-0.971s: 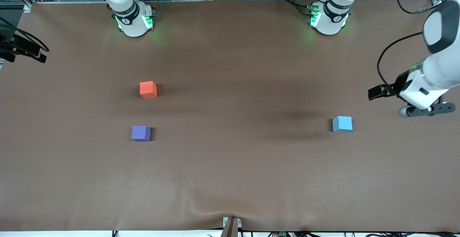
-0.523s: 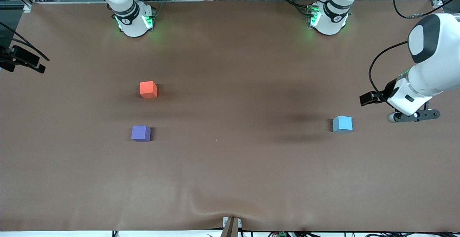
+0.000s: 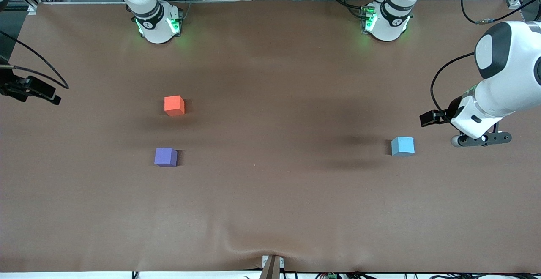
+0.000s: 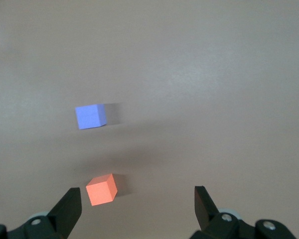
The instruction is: Place blue block between orange and purple blocks
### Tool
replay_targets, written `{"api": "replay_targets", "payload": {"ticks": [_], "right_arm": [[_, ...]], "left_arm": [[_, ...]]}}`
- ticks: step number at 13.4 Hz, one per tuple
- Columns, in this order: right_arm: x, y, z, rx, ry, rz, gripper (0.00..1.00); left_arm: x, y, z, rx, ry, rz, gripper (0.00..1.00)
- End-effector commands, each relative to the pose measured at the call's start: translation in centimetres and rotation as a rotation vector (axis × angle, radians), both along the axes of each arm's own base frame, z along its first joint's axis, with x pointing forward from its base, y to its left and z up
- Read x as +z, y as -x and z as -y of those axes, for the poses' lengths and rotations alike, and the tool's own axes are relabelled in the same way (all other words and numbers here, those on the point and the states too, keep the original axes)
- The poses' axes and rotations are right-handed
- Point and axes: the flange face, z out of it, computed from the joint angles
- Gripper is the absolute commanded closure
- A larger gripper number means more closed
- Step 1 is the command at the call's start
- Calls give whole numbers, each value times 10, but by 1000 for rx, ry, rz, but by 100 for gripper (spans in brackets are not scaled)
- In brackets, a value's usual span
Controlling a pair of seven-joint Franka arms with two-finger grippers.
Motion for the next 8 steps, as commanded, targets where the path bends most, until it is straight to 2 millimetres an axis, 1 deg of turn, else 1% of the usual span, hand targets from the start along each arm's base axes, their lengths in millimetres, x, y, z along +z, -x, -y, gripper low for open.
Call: {"api": "replay_targets", "payload": {"ticks": [1,3,4,6,8], "right_arm": [[-11,6,7,-20,11,-4,0],[-20,8,5,-16,10,-22,0],[-19,11,2,-10,8,-22,0],[-22,26,2,-8,5,-25,0],[-28,41,-3,1,1,-24,0]], "left_arm": [[2,2,0,-18,1,9,0],[3,3,-4,-21,2,6,0],[2,3,-4,-27,2,4,0],[3,3,-5,-27,3,4,0],[5,4,-7,-38,4,4,0]]}}
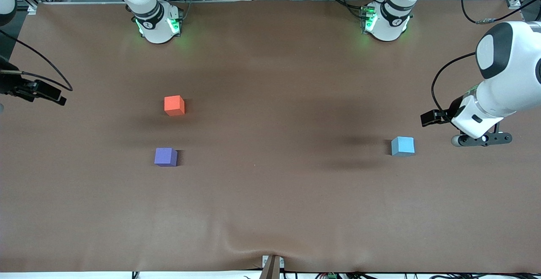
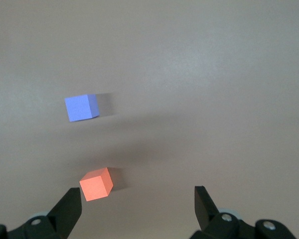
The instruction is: Place blue block between orange and purple blocks
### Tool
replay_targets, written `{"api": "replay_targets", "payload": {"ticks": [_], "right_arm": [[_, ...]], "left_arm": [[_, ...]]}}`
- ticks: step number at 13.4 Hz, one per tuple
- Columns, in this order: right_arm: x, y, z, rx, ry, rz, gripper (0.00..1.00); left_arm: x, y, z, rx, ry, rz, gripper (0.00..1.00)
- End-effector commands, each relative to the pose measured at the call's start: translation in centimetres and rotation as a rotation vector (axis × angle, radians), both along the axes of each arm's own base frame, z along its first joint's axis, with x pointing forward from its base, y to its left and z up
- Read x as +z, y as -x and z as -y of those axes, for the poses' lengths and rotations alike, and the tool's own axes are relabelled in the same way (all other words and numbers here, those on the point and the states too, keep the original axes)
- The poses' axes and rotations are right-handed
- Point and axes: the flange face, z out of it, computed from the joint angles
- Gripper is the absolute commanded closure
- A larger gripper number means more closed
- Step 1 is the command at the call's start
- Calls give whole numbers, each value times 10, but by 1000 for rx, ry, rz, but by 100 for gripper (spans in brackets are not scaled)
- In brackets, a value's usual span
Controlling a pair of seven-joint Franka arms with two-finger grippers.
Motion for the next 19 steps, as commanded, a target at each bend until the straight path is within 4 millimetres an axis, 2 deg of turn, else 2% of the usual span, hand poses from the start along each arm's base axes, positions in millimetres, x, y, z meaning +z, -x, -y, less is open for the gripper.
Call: {"api": "replay_targets", "payload": {"ticks": [1,8,12,14,16,18,19], "right_arm": [[-1,34,-7,11,9,16,0],[0,77,-50,94,-4,8,0],[8,82,-64,114,-7,-16,0],[32,72,-63,108,-7,20,0],[50,54,-59,100,-4,55,0],[75,22,-54,97,8,110,0],[82,7,-53,95,13,110,0]], "left_arm": [[5,5,-5,-26,2,4,0],[-5,2,-1,-31,1,-14,0],[-29,0,-2,-29,-1,-37,0],[-40,-3,1,-32,-1,-37,0],[-49,-5,3,-35,-1,-43,0],[-63,-5,2,-34,-3,-69,0],[-69,-5,3,-39,-8,-78,0]]}}
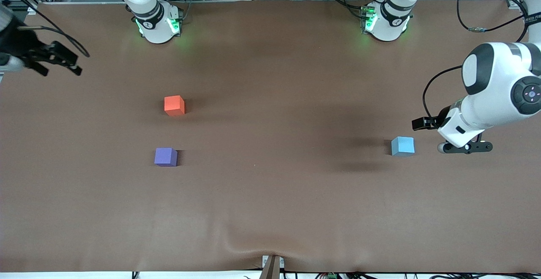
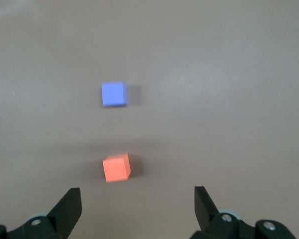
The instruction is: Place blue block between orange and purple blocks
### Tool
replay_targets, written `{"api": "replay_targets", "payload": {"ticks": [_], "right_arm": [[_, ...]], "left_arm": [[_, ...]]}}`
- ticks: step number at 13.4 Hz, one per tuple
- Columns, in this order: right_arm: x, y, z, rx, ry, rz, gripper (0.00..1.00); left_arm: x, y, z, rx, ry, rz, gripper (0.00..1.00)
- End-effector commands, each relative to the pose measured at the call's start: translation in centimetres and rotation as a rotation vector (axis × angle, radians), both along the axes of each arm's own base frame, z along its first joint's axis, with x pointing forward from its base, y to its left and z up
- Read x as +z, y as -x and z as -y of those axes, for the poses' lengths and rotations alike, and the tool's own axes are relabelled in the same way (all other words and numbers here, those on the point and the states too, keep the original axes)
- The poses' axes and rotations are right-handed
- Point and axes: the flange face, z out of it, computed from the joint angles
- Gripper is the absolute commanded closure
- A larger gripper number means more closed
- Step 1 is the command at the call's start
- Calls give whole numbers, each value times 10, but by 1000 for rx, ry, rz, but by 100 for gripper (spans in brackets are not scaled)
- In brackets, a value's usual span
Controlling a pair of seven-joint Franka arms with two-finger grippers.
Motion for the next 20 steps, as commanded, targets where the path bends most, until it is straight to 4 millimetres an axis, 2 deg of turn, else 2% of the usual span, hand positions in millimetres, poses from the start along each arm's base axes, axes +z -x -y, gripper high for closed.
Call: {"api": "replay_targets", "payload": {"ticks": [1,2,4,7,9,12,16,19,20], "right_arm": [[22,-51,7,-18,17,-13,0],[25,-63,8,-19,22,-39,0],[30,-78,6,-15,27,-53,0],[32,-79,6,-13,28,-50,0],[25,-77,5,-15,28,-86,0],[5,-70,1,-5,24,-183,0],[-43,-63,-5,16,22,-319,0],[-54,-61,-5,17,20,-347,0],[-59,-62,-5,17,20,-355,0]], "left_arm": [[-13,-1,1,-25,-7,-11,0],[-17,-2,-2,-22,-8,-8,0],[-36,-1,-1,-23,-7,-6,0],[-87,-4,-1,-30,-9,0,0],[-110,-5,2,-45,-11,-22,0],[-133,-8,1,-128,-61,-40,0],[-159,-9,-4,-128,-64,-47,0],[-164,-12,-4,-113,-49,-26,0],[-175,-13,-3,-116,-47,-26,0]]}}
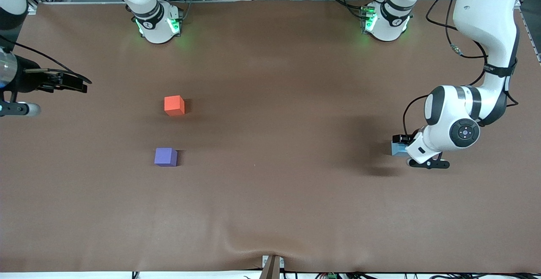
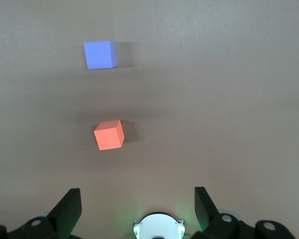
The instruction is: Place blue block between orange and purple blocks
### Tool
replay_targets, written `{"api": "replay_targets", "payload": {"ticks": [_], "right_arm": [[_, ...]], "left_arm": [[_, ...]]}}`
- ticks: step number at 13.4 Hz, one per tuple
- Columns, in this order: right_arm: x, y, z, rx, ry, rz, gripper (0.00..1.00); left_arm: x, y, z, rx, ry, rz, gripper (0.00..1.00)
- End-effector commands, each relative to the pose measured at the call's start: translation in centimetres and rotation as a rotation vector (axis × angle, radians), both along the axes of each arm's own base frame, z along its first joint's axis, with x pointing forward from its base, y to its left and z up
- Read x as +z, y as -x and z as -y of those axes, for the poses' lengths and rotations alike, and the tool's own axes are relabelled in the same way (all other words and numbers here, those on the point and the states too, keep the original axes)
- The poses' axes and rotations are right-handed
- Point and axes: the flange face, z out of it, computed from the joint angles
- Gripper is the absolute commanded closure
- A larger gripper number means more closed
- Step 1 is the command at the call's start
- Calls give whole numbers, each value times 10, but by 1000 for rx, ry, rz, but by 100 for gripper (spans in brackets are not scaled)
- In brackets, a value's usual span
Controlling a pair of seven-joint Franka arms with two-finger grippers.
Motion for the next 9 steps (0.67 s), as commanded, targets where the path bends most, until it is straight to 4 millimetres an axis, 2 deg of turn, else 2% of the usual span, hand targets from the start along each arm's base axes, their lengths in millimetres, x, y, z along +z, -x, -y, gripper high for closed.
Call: {"api": "replay_targets", "payload": {"ticks": [1,3,5,6,7,8,9], "right_arm": [[-10,5,-1,3,6,-31,0],[-21,7,-1,3,6,-54,0],[-20,7,-2,4,6,-48,0],[-20,7,-2,4,6,-49,0],[-21,6,-3,6,4,-49,0],[-20,6,-4,6,5,-46,0],[-20,6,-5,9,5,-46,0]], "left_arm": [[-14,-6,-1,-13,7,23,0],[-26,-7,-1,-13,11,32,0],[-34,-7,0,-16,13,39,0],[-38,-7,-1,-16,13,34,29],[-37,-7,0,-18,13,36,71],[-37,-7,1,-18,13,36,95],[-36,-8,2,-16,13,39,100]]}}
